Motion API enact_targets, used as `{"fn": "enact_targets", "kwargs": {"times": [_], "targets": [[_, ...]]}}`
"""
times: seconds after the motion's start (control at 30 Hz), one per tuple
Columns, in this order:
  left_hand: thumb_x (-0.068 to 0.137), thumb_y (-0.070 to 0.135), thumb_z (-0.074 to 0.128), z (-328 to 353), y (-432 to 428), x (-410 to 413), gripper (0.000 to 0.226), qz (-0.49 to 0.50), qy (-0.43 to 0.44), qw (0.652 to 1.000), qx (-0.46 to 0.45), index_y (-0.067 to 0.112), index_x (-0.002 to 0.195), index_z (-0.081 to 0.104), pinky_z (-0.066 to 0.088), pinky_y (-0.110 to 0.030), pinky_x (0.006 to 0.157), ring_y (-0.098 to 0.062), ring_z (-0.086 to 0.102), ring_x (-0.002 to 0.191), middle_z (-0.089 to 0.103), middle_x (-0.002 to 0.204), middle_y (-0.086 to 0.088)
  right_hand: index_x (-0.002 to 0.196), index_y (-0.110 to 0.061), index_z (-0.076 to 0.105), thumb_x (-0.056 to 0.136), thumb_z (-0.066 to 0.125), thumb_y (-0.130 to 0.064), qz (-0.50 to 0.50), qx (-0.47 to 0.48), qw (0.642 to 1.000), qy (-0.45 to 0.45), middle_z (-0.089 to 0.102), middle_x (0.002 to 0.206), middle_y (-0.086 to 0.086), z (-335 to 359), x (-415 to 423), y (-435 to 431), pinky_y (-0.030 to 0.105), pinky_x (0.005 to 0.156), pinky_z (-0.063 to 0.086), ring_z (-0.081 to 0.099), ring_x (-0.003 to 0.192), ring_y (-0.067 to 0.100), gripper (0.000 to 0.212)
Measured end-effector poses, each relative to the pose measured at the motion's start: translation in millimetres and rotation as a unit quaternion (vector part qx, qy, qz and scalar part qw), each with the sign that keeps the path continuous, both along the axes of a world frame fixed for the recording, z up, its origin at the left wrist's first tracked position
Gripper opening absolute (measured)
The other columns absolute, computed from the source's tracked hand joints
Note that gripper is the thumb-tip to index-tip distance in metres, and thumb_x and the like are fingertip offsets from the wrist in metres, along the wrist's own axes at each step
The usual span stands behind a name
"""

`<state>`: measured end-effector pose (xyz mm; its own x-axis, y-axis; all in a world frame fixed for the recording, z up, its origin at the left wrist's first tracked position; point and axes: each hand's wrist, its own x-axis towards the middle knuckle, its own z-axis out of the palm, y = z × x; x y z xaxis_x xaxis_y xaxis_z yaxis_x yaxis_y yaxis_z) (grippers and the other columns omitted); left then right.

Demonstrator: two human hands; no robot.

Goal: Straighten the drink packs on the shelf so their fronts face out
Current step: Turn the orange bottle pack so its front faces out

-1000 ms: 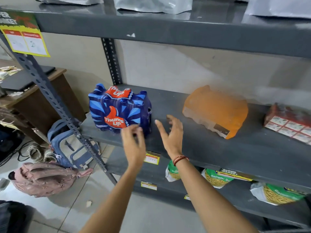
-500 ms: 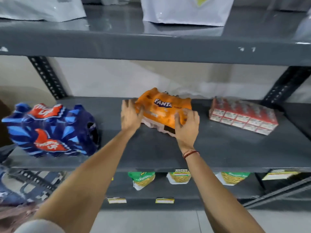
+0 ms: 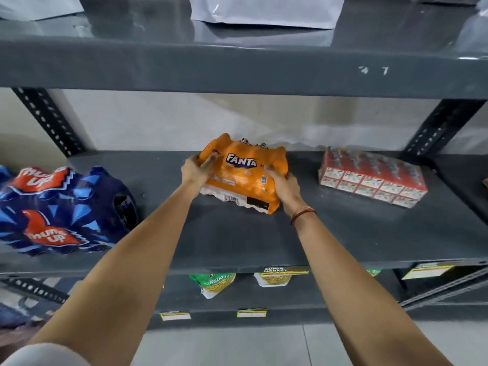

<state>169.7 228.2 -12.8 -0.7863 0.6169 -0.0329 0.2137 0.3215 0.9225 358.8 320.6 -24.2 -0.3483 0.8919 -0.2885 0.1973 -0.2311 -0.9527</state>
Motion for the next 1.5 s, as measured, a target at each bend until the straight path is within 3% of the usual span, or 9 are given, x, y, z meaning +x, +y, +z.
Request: {"fn": "enact_targets", "kwargs": {"times": [0.1,0.27,0.47,0.63,0.77,0.97,1.13,1.23,1.5], "targets": [[0.085,0.052,0.057,-8,-14,7,0.059,0.011,-0.033,0.998,0.052,0.015,0.13,0.049,0.051,-0.044,0.092,-0.026,0.06,0.108,0.061,0.123,-0.008,0.134,-0.018,0.047,0.078,0.07,-0.048,0.028,0.047,0.998,0.033,0.062,0.126,0.01,-2,3,-2,0.049,0.097,0.05,0.062,0.11,0.029,0.067],[0.087,0.042,0.059,-29,-58,24,0.067,-0.035,-0.05,0.987,0.15,0.015,0.141,0.03,0.052,-0.013,0.074,-0.005,0.057,0.104,0.052,0.125,0.003,0.142,-0.021,0.035,0.087,0.066,-0.032,0.113,0.131,0.98,0.098,0.056,0.134,0.005,-9,20,-18,0.041,0.093,0.054,0.06,0.117,0.023,0.065],[0.077,0.031,0.073,-41,-96,22,0.073,-0.071,0.045,0.991,0.103,0.016,0.137,0.035,0.047,-0.006,0.076,0.001,0.054,0.103,0.052,0.128,0.007,0.148,-0.027,0.024,0.08,0.075,-0.025,0.15,0.171,0.971,0.075,0.047,0.143,0.003,-23,44,-31,0.037,0.096,0.052,0.053,0.124,0.019,0.084],[0.077,0.028,0.074,-49,-97,31,0.08,-0.052,0.082,0.993,0.063,0.01,0.141,0.031,0.048,-0.042,0.098,-0.027,0.054,0.12,0.052,0.136,-0.011,0.149,-0.024,0.024,0.076,0.079,-0.021,0.126,0.219,0.967,0.035,0.046,0.142,0.005,-30,44,-40,0.029,0.094,0.047,0.05,0.121,0.017,0.092],[0.078,0.029,0.074,-42,-94,36,0.078,-0.013,0.095,0.995,0.041,0.009,0.14,0.032,0.043,-0.044,0.102,-0.029,0.049,0.125,0.048,0.139,-0.013,0.149,-0.03,0.019,0.072,0.076,-0.045,0.138,0.168,0.974,0.062,0.04,0.145,-0.003,-25,45,-34,0.028,0.095,0.044,0.044,0.126,0.013,0.096],[0.093,0.03,0.052,-49,-105,108,0.051,0.096,0.112,0.982,0.119,0.019,0.139,0.033,0.038,-0.035,0.104,-0.018,0.039,0.127,0.031,0.143,-0.005,0.149,-0.024,0.024,0.076,0.045,-0.074,0.063,0.092,0.987,0.116,0.033,0.154,0.002,-13,33,-17,0.042,0.113,0.031,0.035,0.139,0.021,0.091],[0.087,0.057,0.045,-41,-74,137,0.082,0.034,0.042,0.994,0.09,0.027,0.15,0.002,0.023,-0.027,0.106,-0.011,0.007,0.143,-0.018,0.156,0.01,0.137,-0.028,0.046,0.078,0.036,-0.074,0.132,0.066,0.979,0.137,0.056,0.136,0.005,4,13,-5,0.044,0.097,0.049,0.056,0.12,0.023,0.076],[0.077,0.065,0.051,-40,-62,130,0.102,-0.018,0.004,0.995,0.1,0.029,0.148,-0.012,0.018,-0.024,0.103,-0.002,-0.005,0.136,-0.033,0.151,0.013,0.126,-0.029,0.052,0.078,0.04,-0.07,0.111,0.085,0.983,0.117,0.061,0.124,-0.001,1,18,-9,0.029,0.083,0.051,0.059,0.111,0.018,0.064],[0.077,0.069,0.05,-32,-53,63,0.1,-0.155,0.032,0.984,0.081,0.023,0.15,-0.001,0.015,-0.042,0.118,-0.012,0.003,0.145,0.006,0.16,-0.002,0.113,-0.016,0.064,0.084,0.063,-0.047,0.027,0.159,0.984,0.075,0.06,0.114,0.005,-21,36,-30,0.024,0.09,0.044,0.059,0.105,0.016,0.042]]}}
